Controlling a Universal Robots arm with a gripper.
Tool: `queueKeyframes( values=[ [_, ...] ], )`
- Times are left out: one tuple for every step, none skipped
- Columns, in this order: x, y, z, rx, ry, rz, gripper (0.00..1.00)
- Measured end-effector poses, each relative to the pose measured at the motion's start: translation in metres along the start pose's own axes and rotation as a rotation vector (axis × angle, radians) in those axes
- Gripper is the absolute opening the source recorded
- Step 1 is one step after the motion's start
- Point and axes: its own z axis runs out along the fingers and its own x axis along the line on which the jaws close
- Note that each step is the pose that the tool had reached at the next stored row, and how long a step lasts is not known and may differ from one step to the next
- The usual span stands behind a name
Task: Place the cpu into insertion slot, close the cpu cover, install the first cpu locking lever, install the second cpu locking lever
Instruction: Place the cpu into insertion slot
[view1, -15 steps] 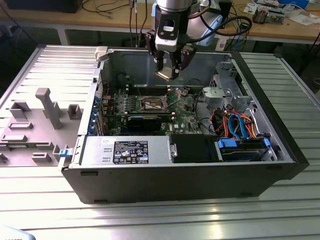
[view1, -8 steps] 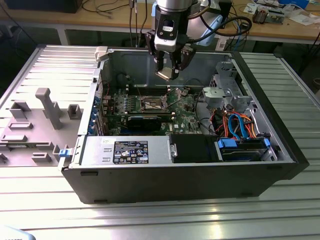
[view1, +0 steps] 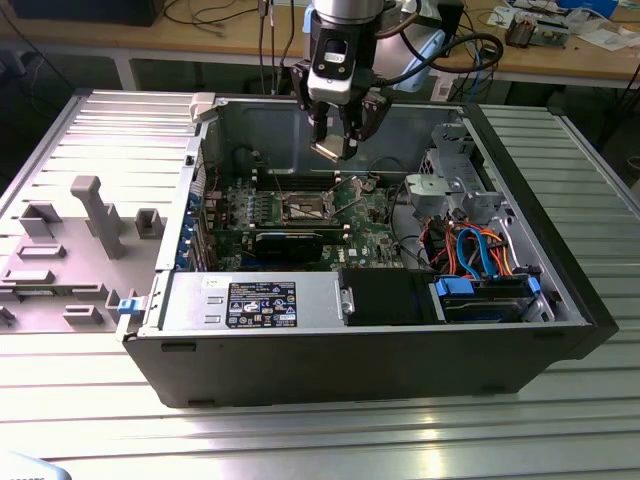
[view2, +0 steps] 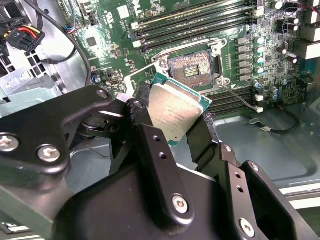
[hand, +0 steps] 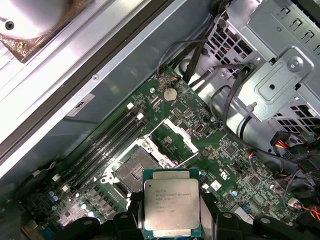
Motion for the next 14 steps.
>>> queueKeyframes(
  values=[
    [0.0000,0.0000,0.0001,0.0000,-0.0001,0.003,0.55],
    [0.0000,0.0000,0.0001,0.0001,-0.0001,0.004,0.55],
    [0.0000,0.0000,0.0001,0.0001,-0.0001,0.005,0.55],
    [0.0000,0.0000,0.0001,0.0001,-0.0002,0.008,0.55],
    [0.0000,0.0000,0.0002,0.0001,-0.0002,0.009,0.55],
    [0.0000,0.0000,0.0002,0.0001,-0.0003,0.010,0.55],
    [0.0000,0.0000,0.0002,0.0001,-0.0003,0.012,0.55],
    [0.0000,0.0000,0.0003,0.0001,-0.0003,0.013,0.55],
    [0.0000,0.0000,0.0003,0.0002,-0.0005,0.016,0.55],
    [0.0000,0.0000,0.0003,0.0002,-0.0005,0.018,0.55],
    [0.0000,0.0000,0.0004,0.0002,-0.0005,0.019,0.55],
    [0.0000,0.0000,0.0004,0.0002,-0.0006,0.021,0.55],
    [0.0000,0.0000,0.0004,0.0003,-0.0007,0.023,0.55],
    [0.0000,0.0000,0.0005,0.0003,-0.0007,0.025,0.55]
  ],
)
